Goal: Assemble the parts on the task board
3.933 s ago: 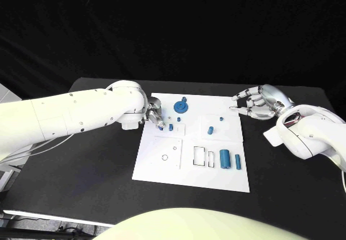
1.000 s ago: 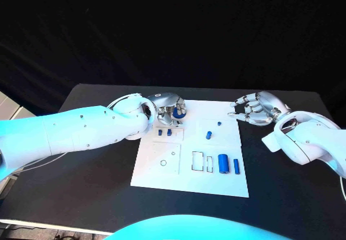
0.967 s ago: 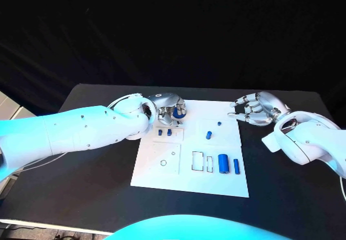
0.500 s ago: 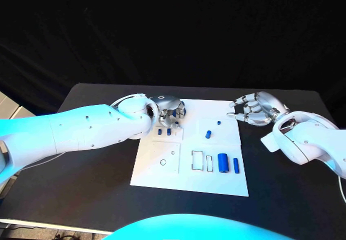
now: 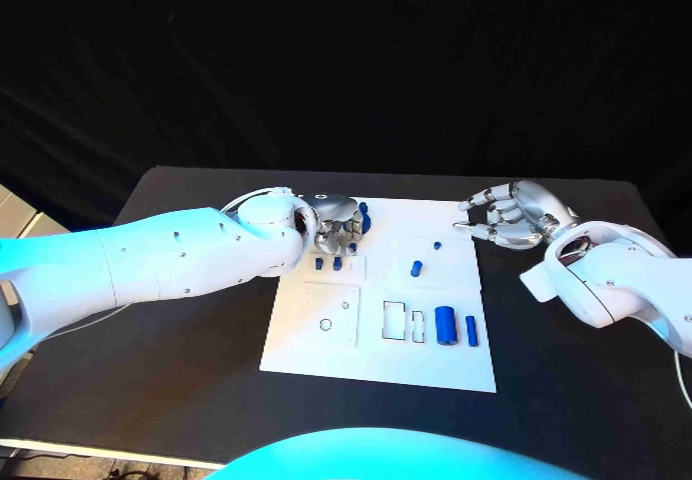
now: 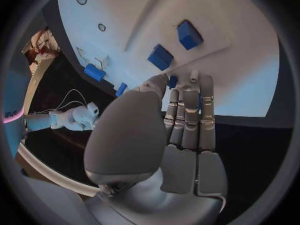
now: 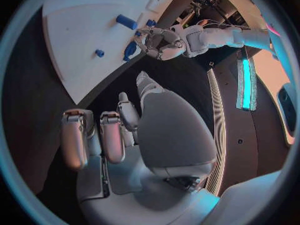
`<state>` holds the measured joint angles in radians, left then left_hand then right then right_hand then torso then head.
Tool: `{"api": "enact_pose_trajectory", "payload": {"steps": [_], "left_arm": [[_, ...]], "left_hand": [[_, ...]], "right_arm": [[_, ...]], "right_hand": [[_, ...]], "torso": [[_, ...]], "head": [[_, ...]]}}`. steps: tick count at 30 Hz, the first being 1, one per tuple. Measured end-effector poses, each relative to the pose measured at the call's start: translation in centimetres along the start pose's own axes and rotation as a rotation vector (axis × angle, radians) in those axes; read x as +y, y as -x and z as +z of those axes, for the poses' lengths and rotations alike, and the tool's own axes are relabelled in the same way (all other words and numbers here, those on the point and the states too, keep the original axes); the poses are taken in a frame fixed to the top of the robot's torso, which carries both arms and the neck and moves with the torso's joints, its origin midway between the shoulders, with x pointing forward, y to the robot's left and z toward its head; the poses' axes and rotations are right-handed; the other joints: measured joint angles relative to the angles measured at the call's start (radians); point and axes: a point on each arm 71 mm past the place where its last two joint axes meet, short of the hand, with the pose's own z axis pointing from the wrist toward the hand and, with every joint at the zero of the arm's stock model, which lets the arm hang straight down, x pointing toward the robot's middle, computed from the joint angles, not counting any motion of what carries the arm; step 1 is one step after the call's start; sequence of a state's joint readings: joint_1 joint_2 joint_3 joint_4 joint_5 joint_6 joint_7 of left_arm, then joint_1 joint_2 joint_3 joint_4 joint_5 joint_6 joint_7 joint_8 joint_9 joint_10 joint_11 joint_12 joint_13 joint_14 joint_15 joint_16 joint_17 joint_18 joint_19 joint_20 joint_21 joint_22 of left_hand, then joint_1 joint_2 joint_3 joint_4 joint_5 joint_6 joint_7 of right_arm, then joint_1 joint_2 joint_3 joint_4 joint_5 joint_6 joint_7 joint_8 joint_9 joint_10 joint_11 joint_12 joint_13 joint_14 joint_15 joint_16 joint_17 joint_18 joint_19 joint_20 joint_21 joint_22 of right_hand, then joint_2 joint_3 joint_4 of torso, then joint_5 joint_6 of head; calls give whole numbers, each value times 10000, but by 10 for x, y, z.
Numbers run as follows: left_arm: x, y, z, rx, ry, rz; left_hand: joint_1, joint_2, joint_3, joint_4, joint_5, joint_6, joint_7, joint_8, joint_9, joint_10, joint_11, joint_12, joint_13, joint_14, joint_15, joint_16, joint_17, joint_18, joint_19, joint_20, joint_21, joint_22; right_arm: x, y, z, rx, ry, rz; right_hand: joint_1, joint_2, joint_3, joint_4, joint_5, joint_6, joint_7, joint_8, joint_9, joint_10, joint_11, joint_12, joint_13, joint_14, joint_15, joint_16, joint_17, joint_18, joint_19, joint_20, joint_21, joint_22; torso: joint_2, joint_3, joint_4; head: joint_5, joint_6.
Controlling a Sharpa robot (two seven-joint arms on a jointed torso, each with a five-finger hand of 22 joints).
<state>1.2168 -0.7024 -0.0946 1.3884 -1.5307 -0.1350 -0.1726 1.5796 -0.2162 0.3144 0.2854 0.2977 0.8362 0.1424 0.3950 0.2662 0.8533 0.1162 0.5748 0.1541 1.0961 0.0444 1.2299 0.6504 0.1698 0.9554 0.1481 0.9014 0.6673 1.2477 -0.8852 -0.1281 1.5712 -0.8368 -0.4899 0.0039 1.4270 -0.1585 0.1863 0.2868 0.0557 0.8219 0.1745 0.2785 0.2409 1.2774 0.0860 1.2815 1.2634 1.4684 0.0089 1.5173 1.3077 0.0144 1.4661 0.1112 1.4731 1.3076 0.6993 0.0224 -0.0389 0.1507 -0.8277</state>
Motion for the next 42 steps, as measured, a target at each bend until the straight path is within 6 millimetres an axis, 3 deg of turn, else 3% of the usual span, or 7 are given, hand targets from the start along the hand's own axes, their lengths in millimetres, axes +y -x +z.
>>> {"api": "enact_pose_trajectory", "payload": {"steps": [9, 31, 38, 42], "left_arm": [[0, 0, 1, 34, 25, -8], [-2, -2, 4, 158, -28, -244], [-1, -3, 4, 176, 2, -265], [-1, -3, 5, 157, -4, -281]], "left_hand": [[86, -63, 1101, -154, 0, 573, -41, -178, -105, 706, -98, -500, -347, 321, -86, 316, 153, 1, -161, -92, 550, 466], [-181, -329, 1329, -219, -38, 613, -50, -443, -105, 889, -106, -939, -533, 424, -68, 480, 198, 0, -283, -69, 695, 626], [-89, -146, 1691, -581, -38, 1168, -39, -407, 80, 1726, -353, -1008, -502, 1292, -288, 1111, 1312, 0, -186, -165, 1055, 845], [-70, -55, 1882, -917, -80, 1516, -88, -315, 205, 2176, -466, -1136, -477, 1765, -410, 1378, 1900, 0, 31, -381, 1482, 1245]], "right_arm": [[0, 0, 0, -31, 34, 0], [0, 0, 0, -41, 38, -3], [0, 0, 0, -39, 40, -4], [0, 0, 0, -38, 43, -4]], "right_hand": [[0, 0, 0, 0, 0, 0, 0, 0, -9, 0, 0, 0, 1, 0, 0, 0, -1, 0, 0, 0, 0, -1], [0, 0, 0, 0, 0, 0, 0, 0, -8, 1, 0, 0, 1, 0, 0, 0, -4, 0, 0, 0, 1, -2], [0, 0, 0, 0, 0, 0, 0, 0, -8, 1, 0, 0, 2, 0, 0, 0, -4, 0, 0, 0, 1, -3], [0, 0, 0, 0, 0, 0, 0, 0, -8, 1, 0, 0, 2, 0, 0, 0, -4, 0, 0, 0, 1, -3]], "torso": [[0, -1, 3], [-6, 7, 6], [-7, 3, 9], [-9, 0, 10]], "head": [[-3, -12], [-36, -64], [-43, -64], [-51, -58]]}}
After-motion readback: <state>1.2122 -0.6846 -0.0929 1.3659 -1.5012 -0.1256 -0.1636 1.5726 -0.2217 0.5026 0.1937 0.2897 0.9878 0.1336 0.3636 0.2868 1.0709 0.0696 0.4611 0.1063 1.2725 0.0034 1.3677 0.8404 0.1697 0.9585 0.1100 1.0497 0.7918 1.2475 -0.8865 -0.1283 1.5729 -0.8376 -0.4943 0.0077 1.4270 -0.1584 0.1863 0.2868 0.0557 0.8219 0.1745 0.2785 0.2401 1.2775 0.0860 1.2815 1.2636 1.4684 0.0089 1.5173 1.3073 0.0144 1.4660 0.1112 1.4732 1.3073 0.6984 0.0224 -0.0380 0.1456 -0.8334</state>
